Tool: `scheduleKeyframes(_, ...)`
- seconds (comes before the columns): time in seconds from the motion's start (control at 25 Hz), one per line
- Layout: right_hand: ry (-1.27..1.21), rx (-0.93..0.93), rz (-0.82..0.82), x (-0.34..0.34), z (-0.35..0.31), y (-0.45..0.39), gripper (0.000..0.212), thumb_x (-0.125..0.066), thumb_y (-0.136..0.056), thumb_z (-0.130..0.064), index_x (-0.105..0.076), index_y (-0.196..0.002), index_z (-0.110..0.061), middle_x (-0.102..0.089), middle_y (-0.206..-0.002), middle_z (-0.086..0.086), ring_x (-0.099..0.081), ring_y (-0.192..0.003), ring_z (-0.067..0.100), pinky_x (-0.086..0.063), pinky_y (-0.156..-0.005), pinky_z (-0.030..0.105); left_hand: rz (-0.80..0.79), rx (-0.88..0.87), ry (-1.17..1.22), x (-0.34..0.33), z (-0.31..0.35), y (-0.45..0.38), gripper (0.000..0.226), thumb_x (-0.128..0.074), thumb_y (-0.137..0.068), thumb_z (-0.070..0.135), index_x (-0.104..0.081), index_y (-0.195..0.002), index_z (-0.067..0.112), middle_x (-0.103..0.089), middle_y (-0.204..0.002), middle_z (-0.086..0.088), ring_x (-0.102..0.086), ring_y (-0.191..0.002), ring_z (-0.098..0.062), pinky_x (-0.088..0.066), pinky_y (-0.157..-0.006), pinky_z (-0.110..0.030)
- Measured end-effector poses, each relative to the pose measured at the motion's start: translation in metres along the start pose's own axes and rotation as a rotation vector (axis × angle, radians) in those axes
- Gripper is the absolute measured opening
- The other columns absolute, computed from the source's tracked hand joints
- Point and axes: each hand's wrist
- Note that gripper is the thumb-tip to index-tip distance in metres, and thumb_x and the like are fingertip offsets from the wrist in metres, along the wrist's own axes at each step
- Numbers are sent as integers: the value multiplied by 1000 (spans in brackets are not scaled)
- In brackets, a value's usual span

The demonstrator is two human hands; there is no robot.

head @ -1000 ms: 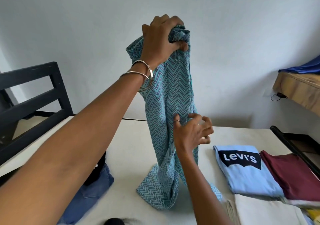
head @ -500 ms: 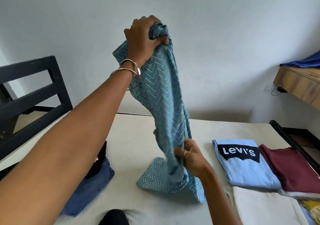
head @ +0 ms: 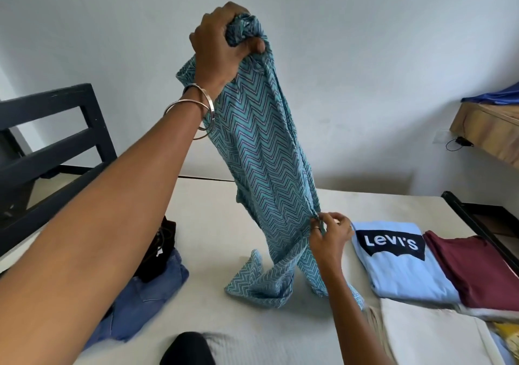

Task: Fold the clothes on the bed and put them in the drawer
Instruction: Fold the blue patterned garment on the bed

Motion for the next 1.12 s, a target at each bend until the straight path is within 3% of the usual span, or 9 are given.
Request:
scheduleKeyframes(0.12,-68,-11,-169,0,8,-18,10,-63,-92,-18,-71,-94,-15,-47,-139,6,-39,-127,29,-33,-103,54,-17,-17,14,2,-3,-2,74,-65,-63,78,-68,-101,15,-70,-94,3,-63,-92,-18,-51,-80,-42)
scheduleKeyframes(0.24,-239,-23,-335,0,11,-31,19,-59,-92,-28,-65,-75,-21,-62,-79,-8,-52,-73,15,-40,-72,38,-27,-30,23,4,-5,-5,70,-69,-65,74,-68,-100,13,-70,-93,4,-64,-91,-18,-52,-79,-42)
scheduleKeyframes(0.4,-394,-95,-91,26,-3,-49,38,-53,-98,-14,-47,-61,-14,-38,-57,2,-33,-59,16,-21,-54,33,-43,49,-35,15,-30,2,65,-68,-66,72,-66,-100,17,-67,-91,11,-64,-91,-18,-52,-80,-44)
scheduleKeyframes(0.6,-125,24,360,99,-57,-117,28,-39,-94,-15,-63,-96,-2,-59,-84,22,-52,-79,33,-36,-74,46,24,204,9,9,-60,31,49,-60,-84,56,-60,-106,12,-67,-93,2,-64,-88,-22,-51,-74,-39)
scheduleKeyframes(0.68,-281,174,65,127,-63,-128,33,-40,-99,-9,-68,-88,-23,-60,-76,5,-53,-73,23,-48,-69,45,60,273,26,15,-72,39,50,-50,-90,56,-56,-108,9,-64,-92,0,-63,-89,-24,-50,-77,-41)
scheduleKeyframes(0.8,-615,0,-529,149,-60,-105,30,-43,-99,-2,-70,-91,-10,-71,-79,9,-68,-68,22,-59,-67,36,18,378,-73,28,-104,59,51,-44,-93,55,-55,-107,7,-65,-94,-10,-61,-91,-32,-47,-79,-42)
scheduleKeyframes(0.92,-364,-6,-648,131,-44,-105,25,-57,-88,6,-75,-83,-11,-72,-72,7,-66,-59,15,-57,-60,26,-180,549,-187,26,-141,93,41,-51,-93,47,-57,-98,7,-65,-94,-16,-60,-94,-36,-44,-80,-41)
scheduleKeyframes(1.04,132,144,-544,93,-17,-117,51,-66,-76,17,-73,-68,-33,-67,-66,-2,-58,-64,14,-46,-65,27,-328,762,-142,21,-178,132,18,-65,-88,24,-68,-98,9,-68,-95,-15,-63,-99,-36,-48,-82,-40)
scheduleKeyframes(1.12,314,167,-361,70,-2,-115,36,-65,-72,11,-69,-70,-24,-67,-71,3,-62,-72,23,-38,-67,27,-318,845,-117,23,-203,157,25,-69,-85,9,-69,-110,8,-69,-106,-11,-63,-103,-30,-52,-91,-40)
Point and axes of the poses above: each hand's wrist, its own y-axis away from the middle knuckle, its own x-axis out of the back of the hand, z = x × y
